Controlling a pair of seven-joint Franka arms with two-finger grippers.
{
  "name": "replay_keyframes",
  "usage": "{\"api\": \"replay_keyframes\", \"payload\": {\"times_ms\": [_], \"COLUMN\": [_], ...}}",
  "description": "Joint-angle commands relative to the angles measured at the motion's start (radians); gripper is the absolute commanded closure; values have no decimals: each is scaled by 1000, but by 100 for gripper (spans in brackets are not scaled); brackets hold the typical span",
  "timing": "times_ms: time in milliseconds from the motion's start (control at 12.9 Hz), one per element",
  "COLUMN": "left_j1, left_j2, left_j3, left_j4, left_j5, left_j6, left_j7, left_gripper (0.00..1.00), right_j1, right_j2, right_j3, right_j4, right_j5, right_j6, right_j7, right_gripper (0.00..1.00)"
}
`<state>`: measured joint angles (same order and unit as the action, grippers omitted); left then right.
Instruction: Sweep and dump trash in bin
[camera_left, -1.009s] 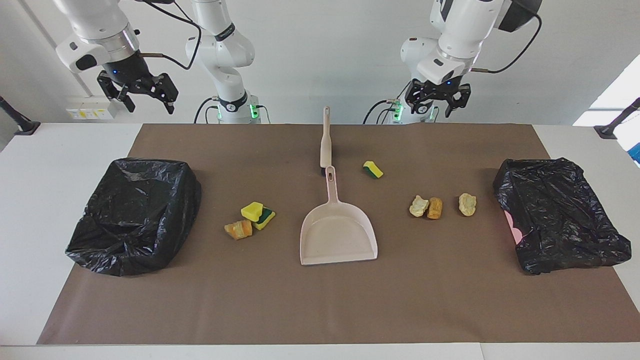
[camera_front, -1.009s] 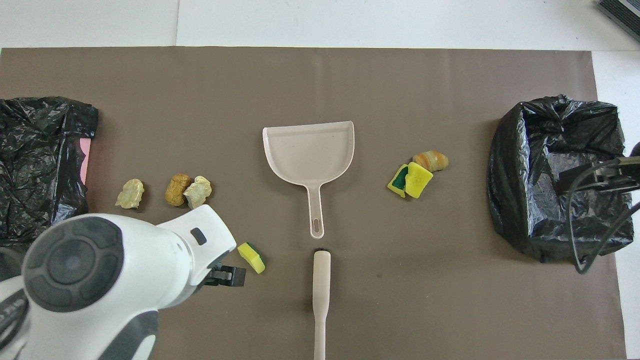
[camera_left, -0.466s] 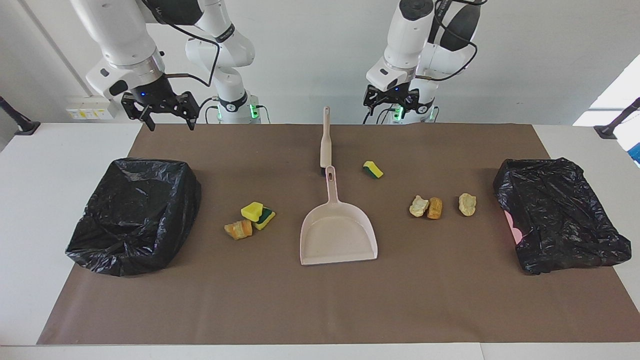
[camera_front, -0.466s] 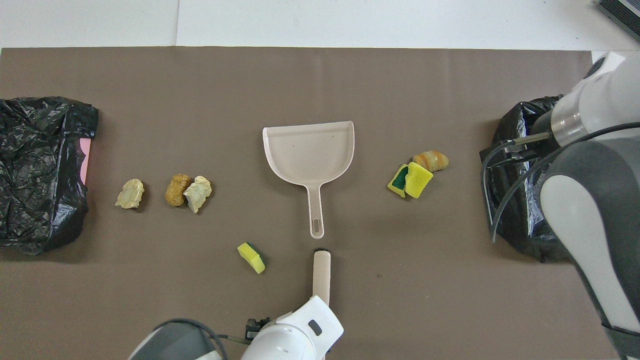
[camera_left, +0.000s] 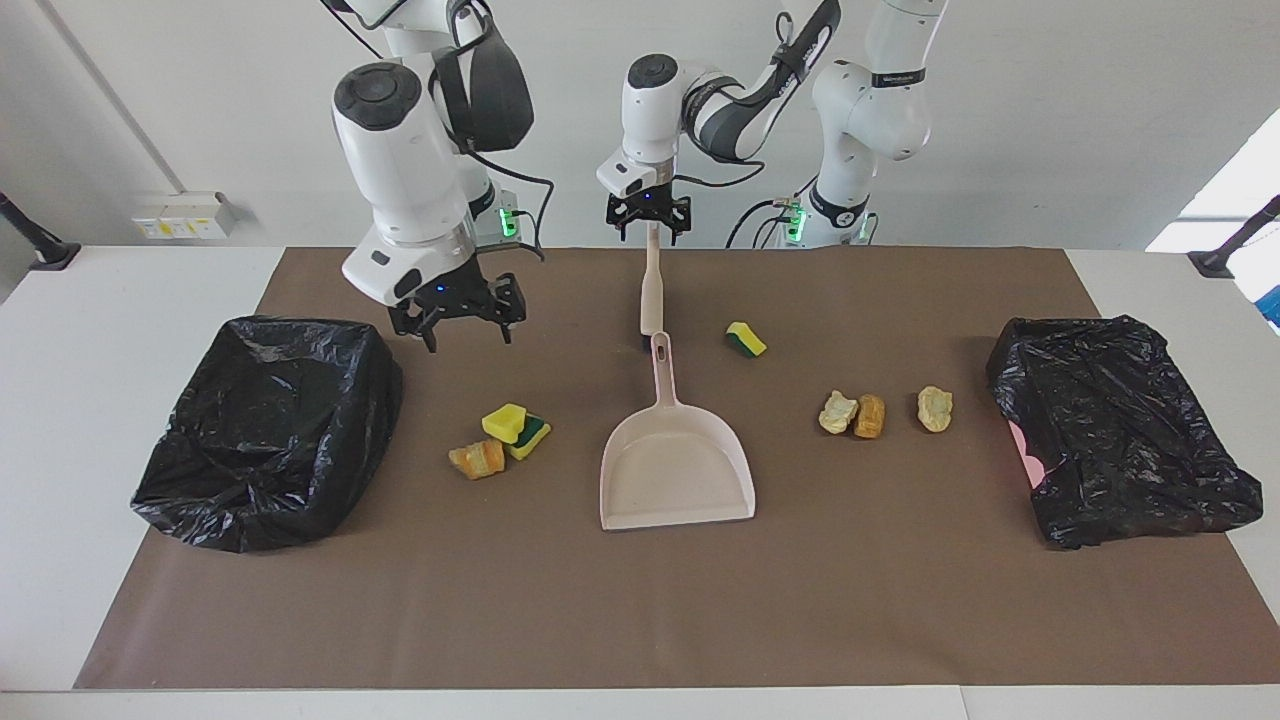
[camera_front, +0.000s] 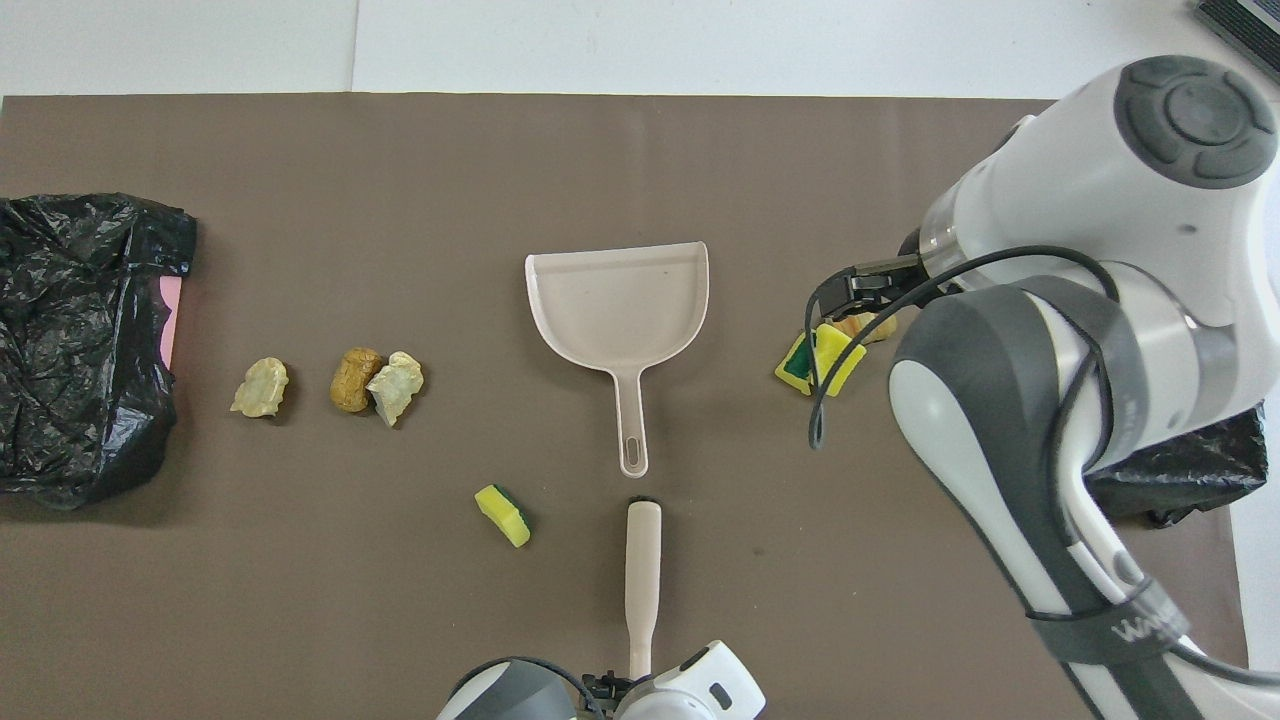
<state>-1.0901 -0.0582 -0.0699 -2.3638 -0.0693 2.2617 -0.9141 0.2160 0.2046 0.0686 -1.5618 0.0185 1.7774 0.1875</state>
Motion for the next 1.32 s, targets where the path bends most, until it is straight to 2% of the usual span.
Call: {"api": "replay_keyframes", "payload": {"times_ms": [0,78,233,621,777,854,932,1009,1242], "left_j1": [-47,-47,-39,-39,-37,-37,-27,-8,21], "left_j2": [79,68,25,20,20,18,6,-12,-29], "left_j3": [22,24,24,24,24,25,30,30,32], "left_j4": [-8,-2,18,15,15,15,18,18,18], "left_j5": [-4,-3,-3,-3,-3,-3,-3,-3,-3], "left_j6": [76,70,-20,-59,-63,-65,-77,-95,-137], "left_j7": [-29,-32,-34,-31,-32,-26,-19,-16,7], "left_gripper": [0,0,0,0,53,86,100,100,100], "right_j1": [58,72,139,252,304,309,322,357,368], "right_j2": [51,67,107,196,225,239,255,260,250], "right_j3": [-3,-1,-3,-4,-4,-3,-3,-3,-3], "right_j4": [9,11,11,12,13,12,12,9,-47], "right_j5": [18,21,17,2,-27,-34,-34,-20,-29], "right_j6": [57,83,137,235,261,273,286,300,306], "right_j7": [99,125,180,383,449,457,460,460,443], "right_gripper": [0,0,0,0,0,0,0,0,0]}}
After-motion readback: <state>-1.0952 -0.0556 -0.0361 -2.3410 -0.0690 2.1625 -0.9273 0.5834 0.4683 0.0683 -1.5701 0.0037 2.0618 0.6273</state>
